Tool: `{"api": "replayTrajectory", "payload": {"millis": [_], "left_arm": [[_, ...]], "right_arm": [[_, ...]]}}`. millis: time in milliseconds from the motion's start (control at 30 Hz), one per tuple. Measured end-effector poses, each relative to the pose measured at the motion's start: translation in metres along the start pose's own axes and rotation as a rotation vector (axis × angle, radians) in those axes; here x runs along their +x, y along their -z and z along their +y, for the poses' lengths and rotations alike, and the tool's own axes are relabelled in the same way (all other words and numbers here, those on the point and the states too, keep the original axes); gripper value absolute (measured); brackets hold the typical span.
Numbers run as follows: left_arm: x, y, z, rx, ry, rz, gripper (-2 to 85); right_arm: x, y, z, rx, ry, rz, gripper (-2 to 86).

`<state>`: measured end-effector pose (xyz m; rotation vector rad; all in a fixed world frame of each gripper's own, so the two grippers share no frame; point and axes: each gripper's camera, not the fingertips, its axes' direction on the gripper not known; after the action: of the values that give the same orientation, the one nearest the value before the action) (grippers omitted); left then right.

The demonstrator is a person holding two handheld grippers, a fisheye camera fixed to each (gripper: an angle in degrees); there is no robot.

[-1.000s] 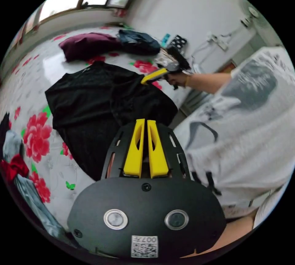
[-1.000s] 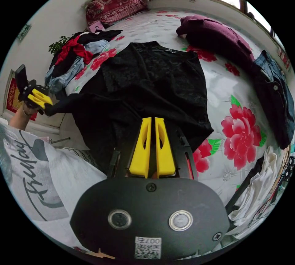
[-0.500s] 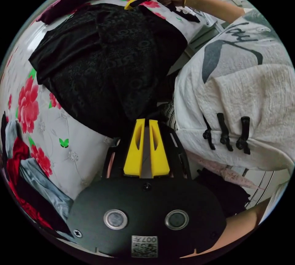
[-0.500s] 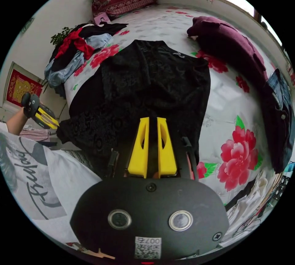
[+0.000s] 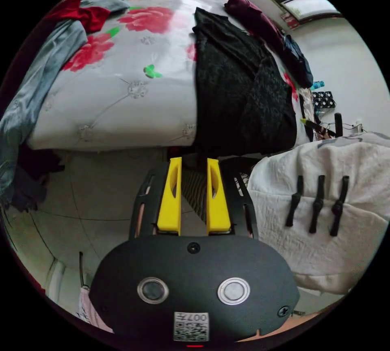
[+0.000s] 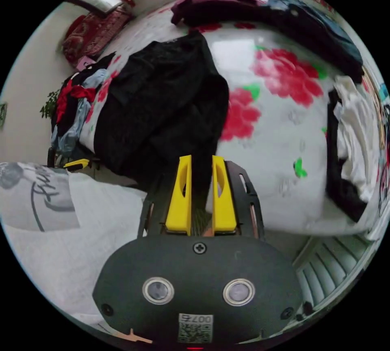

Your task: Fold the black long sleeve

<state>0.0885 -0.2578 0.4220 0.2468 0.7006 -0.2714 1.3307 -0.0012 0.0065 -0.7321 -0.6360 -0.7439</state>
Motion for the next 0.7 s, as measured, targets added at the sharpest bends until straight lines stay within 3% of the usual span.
{"api": "replayTrajectory", "payload": {"millis": [167, 333, 400, 600, 700], "left_arm": [[0.004, -0.046, -0.036, -0.126, -0.071, 0.0, 11.5], [0.011, -0.058, -0.065, -0.274, -0.169, -0.136, 0.5], [0.013, -0.051, -0.069, -0.297, -0.237, -0.057, -0.4], [0.016, 0.022, -0.084, -0.152, -0.3, 0.173, -0.9], [0.013, 0.058, -0.09, -0.063, -0.303, 0.254, -1.0]], "right_arm": [[0.025, -0.028, 0.075, -0.198, -0.101, 0.001, 8.4], [0.014, -0.078, 0.071, -0.372, 0.009, 0.026, 6.3], [0.014, -0.089, 0.064, -0.423, 0.035, -0.021, 4.0], [0.015, -0.019, 0.049, -0.29, 0.107, -0.175, 0.0], [0.035, 0.056, 0.039, -0.046, 0.081, -0.319, -0.1]]}}
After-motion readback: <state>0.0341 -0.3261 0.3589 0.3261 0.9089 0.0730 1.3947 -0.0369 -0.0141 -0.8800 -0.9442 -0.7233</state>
